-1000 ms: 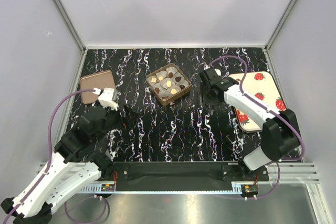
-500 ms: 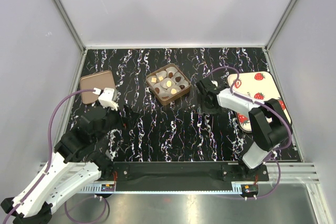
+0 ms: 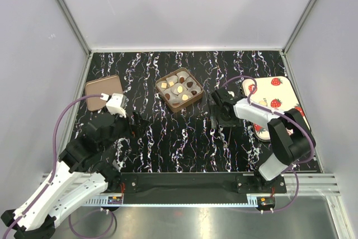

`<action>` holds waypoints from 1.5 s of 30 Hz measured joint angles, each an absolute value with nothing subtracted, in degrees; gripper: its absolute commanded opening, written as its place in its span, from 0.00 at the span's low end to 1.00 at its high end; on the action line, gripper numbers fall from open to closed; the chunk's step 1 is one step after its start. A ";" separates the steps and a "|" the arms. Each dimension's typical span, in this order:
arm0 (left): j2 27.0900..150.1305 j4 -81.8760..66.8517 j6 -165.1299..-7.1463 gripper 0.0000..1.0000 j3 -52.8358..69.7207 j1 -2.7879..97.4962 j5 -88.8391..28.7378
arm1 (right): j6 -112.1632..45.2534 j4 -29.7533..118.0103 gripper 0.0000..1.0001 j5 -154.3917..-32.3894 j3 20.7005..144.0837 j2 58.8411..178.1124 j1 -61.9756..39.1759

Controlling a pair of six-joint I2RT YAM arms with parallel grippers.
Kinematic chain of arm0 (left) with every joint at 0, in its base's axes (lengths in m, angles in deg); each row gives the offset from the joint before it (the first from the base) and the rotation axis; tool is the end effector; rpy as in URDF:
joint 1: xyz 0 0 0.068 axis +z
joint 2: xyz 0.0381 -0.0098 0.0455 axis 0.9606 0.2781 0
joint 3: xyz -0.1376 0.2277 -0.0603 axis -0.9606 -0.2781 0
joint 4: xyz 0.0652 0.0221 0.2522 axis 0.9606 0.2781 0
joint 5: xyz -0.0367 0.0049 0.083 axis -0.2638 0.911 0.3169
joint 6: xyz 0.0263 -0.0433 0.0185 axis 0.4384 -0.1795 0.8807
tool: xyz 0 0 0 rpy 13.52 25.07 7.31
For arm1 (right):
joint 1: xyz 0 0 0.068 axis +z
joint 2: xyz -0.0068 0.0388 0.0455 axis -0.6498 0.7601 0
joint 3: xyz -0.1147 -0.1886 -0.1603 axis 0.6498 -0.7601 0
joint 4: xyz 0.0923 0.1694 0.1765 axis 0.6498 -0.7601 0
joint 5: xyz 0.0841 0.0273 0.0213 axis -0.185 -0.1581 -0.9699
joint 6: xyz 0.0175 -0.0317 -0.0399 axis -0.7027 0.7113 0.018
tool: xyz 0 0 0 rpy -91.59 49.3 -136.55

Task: Pack the chocolate

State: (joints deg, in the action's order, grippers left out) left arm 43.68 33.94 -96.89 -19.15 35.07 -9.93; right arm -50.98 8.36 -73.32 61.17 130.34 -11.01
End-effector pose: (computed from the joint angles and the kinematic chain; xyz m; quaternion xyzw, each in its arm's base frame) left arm 0.0933 -0.0657 0.3188 0.0654 0.8393 -0.1956 0.5030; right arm 0.2571 0.1367 0.1665 -0.0303 0.9851 -0.0364 0.1651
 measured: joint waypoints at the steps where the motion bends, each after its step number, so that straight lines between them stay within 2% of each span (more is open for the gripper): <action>1: 43.68 33.94 -96.89 0.99 -19.15 35.07 -9.93 | -51.09 8.23 0.98 -73.24 61.17 130.17 -11.03; 9: 43.84 33.94 -96.89 0.99 -19.15 35.07 -9.93 | -52.31 2.55 1.00 -70.64 62.61 128.83 -11.05; 19: 46.92 34.03 -97.28 0.99 -19.15 35.07 -9.23 | -54.13 -4.88 1.00 -67.86 68.17 120.40 -11.07; 27: 53.61 35.76 -99.55 0.99 -17.77 35.07 -4.62 | -51.09 2.62 1.00 -77.11 68.23 107.41 -11.07; 31: 62.68 38.08 -100.12 0.99 -10.69 35.99 -0.47 | -49.93 8.36 1.00 -81.24 65.54 102.63 -11.07; 35: 74.04 38.53 -99.14 0.99 -1.25 41.82 2.75 | -49.89 12.50 1.00 -86.72 62.94 102.39 -11.07; 39: 83.88 38.23 -97.96 0.99 5.05 54.11 2.88 | -49.84 13.63 1.00 -89.85 62.00 102.61 -11.07; 45: 101.95 37.60 -95.92 0.92 12.43 66.39 1.65 | -48.95 15.42 1.00 -89.85 60.62 102.13 -11.07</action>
State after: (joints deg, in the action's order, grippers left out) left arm 101.95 37.60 -95.92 12.43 66.39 1.65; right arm -48.95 15.42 -89.85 60.62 102.13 -11.07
